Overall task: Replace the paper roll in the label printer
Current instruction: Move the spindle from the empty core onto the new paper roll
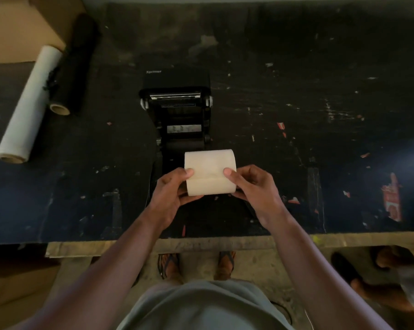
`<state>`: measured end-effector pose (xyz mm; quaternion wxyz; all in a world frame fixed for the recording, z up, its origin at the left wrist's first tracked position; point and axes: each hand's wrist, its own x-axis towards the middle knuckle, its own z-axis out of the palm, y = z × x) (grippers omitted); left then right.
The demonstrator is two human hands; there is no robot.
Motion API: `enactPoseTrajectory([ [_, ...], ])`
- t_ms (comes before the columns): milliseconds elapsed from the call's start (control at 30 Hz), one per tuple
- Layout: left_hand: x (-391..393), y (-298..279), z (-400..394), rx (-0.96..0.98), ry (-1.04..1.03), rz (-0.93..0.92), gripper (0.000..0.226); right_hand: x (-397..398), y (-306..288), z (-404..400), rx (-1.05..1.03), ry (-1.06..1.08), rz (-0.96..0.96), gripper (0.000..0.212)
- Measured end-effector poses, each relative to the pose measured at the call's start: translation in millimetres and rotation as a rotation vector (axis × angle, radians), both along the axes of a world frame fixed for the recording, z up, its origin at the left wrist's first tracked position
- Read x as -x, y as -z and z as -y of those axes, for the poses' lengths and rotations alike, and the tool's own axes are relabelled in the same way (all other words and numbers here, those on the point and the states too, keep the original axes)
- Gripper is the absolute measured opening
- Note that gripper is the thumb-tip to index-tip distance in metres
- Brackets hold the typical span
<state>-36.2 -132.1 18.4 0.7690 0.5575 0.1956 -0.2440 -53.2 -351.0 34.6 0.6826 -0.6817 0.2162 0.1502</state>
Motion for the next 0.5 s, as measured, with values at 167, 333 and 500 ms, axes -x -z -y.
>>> enactPoseTrajectory([
  [167,6.1,5.0,-19.6,-0.019,0.078,-0.003,0.044,7.4,6.9,-12.2,-0.056,0.012,-0.023,0.056],
  [333,14.1,14.1,-36.4,-0.007,0.05,-0.044,0.064,23.7,15.0,-22.6,-0.045,-0.066,0.034,0.048],
  [500,30.3,23.9,-58.0,0.151,-0.098,-0.133,0.056,13.4,40.6,18.5,0.173,-0.048,0.14,0.012],
])
